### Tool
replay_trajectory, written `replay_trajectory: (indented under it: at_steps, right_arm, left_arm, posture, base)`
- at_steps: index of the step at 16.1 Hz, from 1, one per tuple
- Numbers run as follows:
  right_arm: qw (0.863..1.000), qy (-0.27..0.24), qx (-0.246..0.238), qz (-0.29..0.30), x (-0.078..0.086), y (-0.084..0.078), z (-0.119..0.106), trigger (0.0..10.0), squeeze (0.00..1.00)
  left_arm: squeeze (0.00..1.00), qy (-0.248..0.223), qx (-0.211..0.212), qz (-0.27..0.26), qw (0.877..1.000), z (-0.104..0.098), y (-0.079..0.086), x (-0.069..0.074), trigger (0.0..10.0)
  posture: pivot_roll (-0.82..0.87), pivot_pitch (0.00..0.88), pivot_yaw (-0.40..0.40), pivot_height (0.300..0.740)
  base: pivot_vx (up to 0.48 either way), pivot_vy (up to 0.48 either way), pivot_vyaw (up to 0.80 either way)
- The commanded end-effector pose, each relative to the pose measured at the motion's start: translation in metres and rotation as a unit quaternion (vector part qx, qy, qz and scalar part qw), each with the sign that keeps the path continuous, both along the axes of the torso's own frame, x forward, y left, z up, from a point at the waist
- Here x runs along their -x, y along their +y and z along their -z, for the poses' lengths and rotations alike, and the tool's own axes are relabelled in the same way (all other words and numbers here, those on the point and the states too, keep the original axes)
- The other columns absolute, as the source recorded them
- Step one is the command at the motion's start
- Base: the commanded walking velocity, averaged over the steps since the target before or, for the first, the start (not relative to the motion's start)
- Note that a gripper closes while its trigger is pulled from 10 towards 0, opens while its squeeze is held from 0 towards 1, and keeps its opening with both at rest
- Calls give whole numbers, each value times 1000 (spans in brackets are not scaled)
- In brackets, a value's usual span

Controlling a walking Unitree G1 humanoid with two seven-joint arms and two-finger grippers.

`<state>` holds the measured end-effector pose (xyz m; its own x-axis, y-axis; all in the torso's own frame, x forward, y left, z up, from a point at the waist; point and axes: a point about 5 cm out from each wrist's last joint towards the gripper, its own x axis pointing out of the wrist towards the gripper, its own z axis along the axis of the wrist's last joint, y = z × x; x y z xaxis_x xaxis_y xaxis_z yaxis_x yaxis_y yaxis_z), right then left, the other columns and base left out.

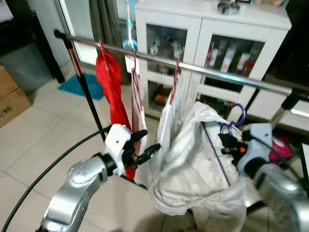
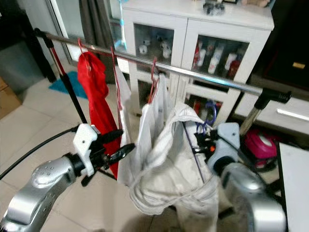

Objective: Hang hanger

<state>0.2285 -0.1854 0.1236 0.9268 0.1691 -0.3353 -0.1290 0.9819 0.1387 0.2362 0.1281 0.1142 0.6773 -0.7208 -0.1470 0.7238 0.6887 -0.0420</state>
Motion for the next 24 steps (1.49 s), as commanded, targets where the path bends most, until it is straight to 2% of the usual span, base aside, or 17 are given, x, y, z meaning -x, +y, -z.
replay_trajectory:
  at_steps: [1, 6, 7, 8, 12, 14, 17, 22, 24]
  right_arm:
    - [1000, -24, 4, 3, -1, 3, -6, 0, 0]
    - [1000, -20, 5, 0, -3, 11, 0, 0, 0]
    - [1000, -18, 5, 5, -3, 11, 1, 863, 0]
    - [1000, -13, 9, 8, -3, 12, 4, 10000, 0]
    - [999, 14, 43, 17, 7, 6, 12, 10000, 0]
    - [999, 18, 42, 12, 8, 5, 15, 10000, 0]
    - [999, 28, 34, -9, 9, 8, 19, 10000, 0]
    - [997, 41, 38, -60, 9, 15, 21, 10000, 0]
    - [994, 55, 60, -66, 9, 11, 28, 10000, 0]
  left_arm:
    - [0, -1, -3, -15, 1000, 0, 4, 3, 10000]
    - [0, 3, -4, -24, 1000, 3, 5, 8, 10000]
    - [0, -1, -6, -25, 1000, 2, 5, 7, 10000]
    - [0, -2, -4, -28, 1000, 3, 6, 7, 10000]
    - [0, 15, 7, -34, 999, 8, 6, 13, 10000]
    - [0, 18, 7, -39, 999, 10, 7, 15, 10000]
    - [0, 17, 5, -40, 999, 10, 9, 17, 10000]
    - [0, 18, -2, -42, 999, 8, 14, 18, 10000]
    - [0, 18, -6, -46, 999, 10, 15, 15, 10000]
  posture:
    - [-105, 0, -19, 740]
    - [-97, 0, -33, 740]
    - [-98, 0, -33, 740]
    - [-105, 0, -29, 740]
    - [-111, 0, -26, 740]
    - [-105, 0, -26, 740]
    - [-88, 0, -37, 740]
    - [-73, 0, -46, 740]
    - [-84, 0, -34, 740]
  base:
    - [-277, 0, 0]
    - [-277, 0, 0]
    - [0, 0, 0]
    - [0, 0, 0]
    - [0, 0, 0]
    - [0, 0, 0]
    - [0, 0, -138]
    - [0, 0, -591]
    - [0, 0, 0]
